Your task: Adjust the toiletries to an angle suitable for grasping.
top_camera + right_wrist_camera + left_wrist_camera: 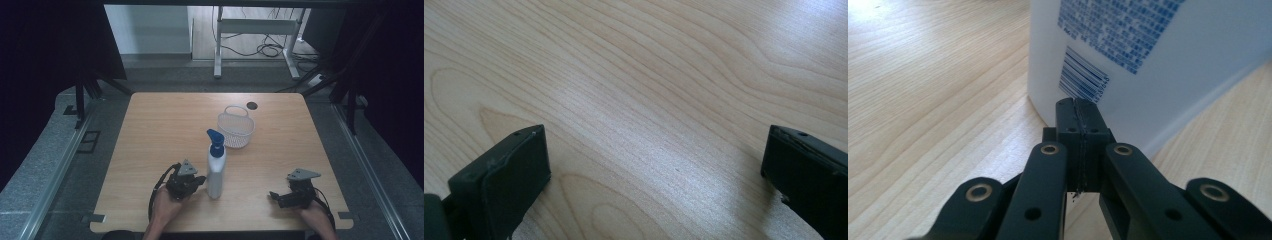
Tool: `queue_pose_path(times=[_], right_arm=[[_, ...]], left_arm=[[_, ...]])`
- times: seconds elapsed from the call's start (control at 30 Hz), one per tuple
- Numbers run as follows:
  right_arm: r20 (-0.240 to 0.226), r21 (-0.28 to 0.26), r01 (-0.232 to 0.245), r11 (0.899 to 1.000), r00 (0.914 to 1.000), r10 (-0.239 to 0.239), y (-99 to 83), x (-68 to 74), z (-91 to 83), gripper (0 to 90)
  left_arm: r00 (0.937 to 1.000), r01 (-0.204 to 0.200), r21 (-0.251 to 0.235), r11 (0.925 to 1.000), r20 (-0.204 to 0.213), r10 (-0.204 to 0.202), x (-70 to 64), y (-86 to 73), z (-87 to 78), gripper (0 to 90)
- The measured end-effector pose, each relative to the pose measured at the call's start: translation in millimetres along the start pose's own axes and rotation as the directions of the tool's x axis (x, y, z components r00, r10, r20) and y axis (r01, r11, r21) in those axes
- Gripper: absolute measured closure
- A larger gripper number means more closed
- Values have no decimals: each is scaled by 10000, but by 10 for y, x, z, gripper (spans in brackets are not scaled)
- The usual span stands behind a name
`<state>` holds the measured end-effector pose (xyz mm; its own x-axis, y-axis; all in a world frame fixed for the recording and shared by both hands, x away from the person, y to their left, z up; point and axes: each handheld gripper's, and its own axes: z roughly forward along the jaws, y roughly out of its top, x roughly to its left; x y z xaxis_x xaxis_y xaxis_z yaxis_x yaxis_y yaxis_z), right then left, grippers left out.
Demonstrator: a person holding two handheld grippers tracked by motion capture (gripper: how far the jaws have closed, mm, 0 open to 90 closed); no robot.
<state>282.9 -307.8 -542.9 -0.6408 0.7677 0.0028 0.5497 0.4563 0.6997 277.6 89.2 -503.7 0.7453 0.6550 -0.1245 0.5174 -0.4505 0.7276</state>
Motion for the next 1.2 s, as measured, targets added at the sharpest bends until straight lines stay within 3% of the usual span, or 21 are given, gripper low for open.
queue_pose_path(times=[0.63,1.2], right_arm=[[-1,-5,2,10000,10000,-2,0,0,0,0],[1,-1,2,10000,10000,-2,0,0,0,0]], left_arm=[[9971,-426,59,9991,635,421,-219,31,72,892],[9929,-864,-90,9962,819,869,-341,118,203,892]])
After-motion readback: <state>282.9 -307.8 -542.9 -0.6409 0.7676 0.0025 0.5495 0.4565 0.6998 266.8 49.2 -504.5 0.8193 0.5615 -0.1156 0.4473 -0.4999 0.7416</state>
